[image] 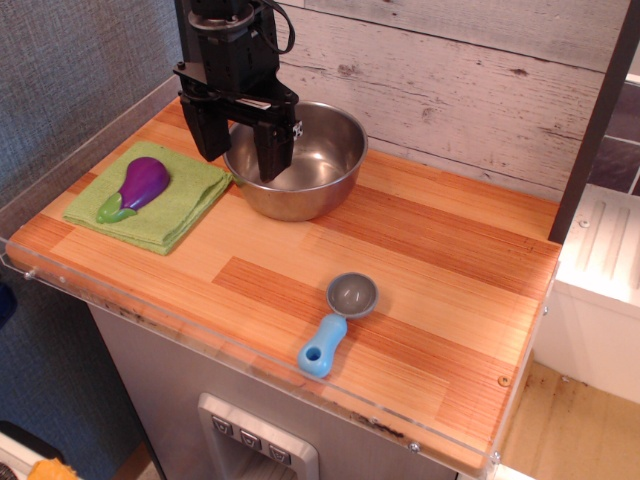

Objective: Move the blue spoon to the right of the pot.

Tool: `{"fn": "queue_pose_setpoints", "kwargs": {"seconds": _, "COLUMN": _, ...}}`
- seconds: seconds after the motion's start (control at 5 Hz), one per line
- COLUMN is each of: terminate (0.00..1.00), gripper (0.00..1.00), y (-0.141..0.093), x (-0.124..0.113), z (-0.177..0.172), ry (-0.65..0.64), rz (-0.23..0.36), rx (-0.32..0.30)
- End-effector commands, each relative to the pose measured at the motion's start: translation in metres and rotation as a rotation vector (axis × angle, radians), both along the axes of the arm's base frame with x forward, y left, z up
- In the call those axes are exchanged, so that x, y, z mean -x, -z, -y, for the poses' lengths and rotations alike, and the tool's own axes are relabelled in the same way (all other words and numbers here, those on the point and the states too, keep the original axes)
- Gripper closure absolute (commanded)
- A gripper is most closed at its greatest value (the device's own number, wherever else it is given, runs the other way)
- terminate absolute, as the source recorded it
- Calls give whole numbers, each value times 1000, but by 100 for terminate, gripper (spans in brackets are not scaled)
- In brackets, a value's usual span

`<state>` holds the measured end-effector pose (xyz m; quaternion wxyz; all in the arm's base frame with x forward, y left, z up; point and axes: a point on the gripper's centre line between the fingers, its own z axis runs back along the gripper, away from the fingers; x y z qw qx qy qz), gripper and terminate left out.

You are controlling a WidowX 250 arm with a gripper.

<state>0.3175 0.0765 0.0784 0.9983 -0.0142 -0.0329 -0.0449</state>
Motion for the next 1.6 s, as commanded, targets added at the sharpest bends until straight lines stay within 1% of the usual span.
{"fn": "queue_pose_setpoints", "kwargs": {"seconds": 0.0, "terminate": 0, "gripper": 0, "y": 0, "x": 0, "z": 0, "ry": 0, "rz": 0, "rx": 0}}
{"fn": "queue_pose_setpoints", "kwargs": {"seconds": 0.2, "terminate": 0, "gripper": 0, "y": -5, "x": 8, "z": 12, "ry": 27, "rz": 16, "rx": -1}}
{"fn": "queue_pose_setpoints", "kwargs": {"seconds": 0.4, "terminate": 0, "gripper": 0, "y": -20, "x": 20, "z": 22, "ry": 21, "rz": 55, "rx": -56}}
{"fn": "queue_pose_setpoints", "kwargs": {"seconds": 0.6, "terminate": 0, "gripper": 0, "y": -33, "x": 36, "z": 41, "ry": 8, "rz": 129, "rx": -65}}
{"fn": "queue_pose_setpoints", "kwargs": {"seconds": 0.8, "terminate": 0, "gripper": 0, "y": -3, "x": 33, "z": 77, "ry": 15, "rz": 92, "rx": 14}}
{"fn": "queue_pose_setpoints", "kwargs": {"seconds": 1.0, "terminate": 0, "gripper": 0, "y": 40, "x": 35, "z": 106, "ry": 51, "rz": 19, "rx": 50}}
{"fn": "queue_pose_setpoints", "kwargs": {"seconds": 1.2, "terminate": 0, "gripper": 0, "y": 71, "x": 45, "z": 123, "ry": 110, "rz": -47, "rx": 56}}
{"fn": "queue_pose_setpoints", "kwargs": {"seconds": 1.4, "terminate": 0, "gripper": 0, "y": 74, "x": 57, "z": 129, "ry": 132, "rz": -54, "rx": 26}}
